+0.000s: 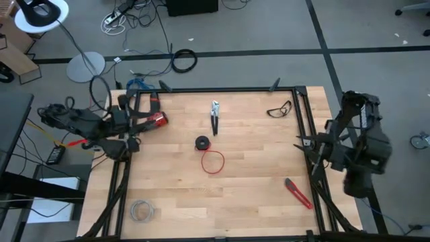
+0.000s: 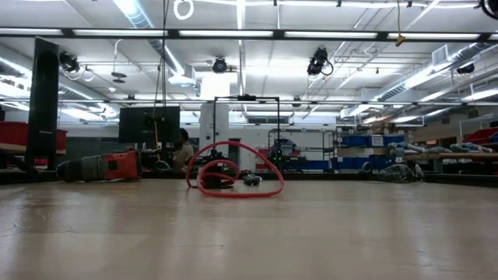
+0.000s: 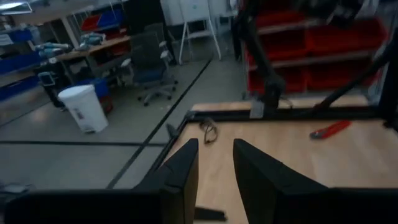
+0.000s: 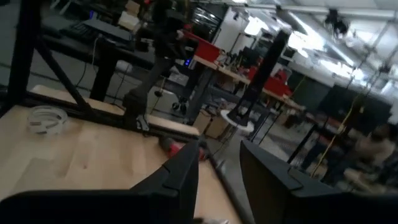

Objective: Coil cords
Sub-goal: Return to Home Position

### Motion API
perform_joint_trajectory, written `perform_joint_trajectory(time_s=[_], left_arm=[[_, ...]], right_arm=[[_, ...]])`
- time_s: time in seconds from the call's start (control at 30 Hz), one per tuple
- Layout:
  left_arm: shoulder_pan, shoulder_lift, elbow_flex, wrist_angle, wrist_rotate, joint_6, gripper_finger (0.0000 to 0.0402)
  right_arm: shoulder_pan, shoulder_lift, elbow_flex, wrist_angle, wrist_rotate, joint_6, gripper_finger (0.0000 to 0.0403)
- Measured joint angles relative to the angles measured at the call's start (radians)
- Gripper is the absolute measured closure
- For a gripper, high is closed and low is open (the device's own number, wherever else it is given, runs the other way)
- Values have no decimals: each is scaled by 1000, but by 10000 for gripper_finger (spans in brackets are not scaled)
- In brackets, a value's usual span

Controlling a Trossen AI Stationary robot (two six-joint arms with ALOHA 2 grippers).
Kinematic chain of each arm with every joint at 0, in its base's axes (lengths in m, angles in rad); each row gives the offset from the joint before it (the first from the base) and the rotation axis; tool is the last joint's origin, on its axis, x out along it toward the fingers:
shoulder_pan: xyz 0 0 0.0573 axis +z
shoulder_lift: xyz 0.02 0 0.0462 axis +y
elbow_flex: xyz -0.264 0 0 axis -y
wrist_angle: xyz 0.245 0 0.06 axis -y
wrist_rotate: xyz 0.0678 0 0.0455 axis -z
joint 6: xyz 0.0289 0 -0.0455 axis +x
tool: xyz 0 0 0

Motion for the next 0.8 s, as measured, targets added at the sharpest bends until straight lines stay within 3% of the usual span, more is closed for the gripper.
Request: perform_joint_trajectory(time_s=[0.2,0.33,0.47,0.6,0.8], left_arm=[[2,-102,-349,353,8,-2,298],[12,-73,-560,634,26,0,298],[32,-1,-727,887,62,-34,298],[60,82,-818,1097,109,-57,298],[123,227,-845,1183,186,-97,298]], right_arm=[[-69,-111,-318,3,2,367,286],[-155,-136,-509,54,2,561,286],[-242,-123,-664,213,2,616,286],[-299,-94,-765,369,1,617,286],[-333,-57,-867,562,1,617,286]])
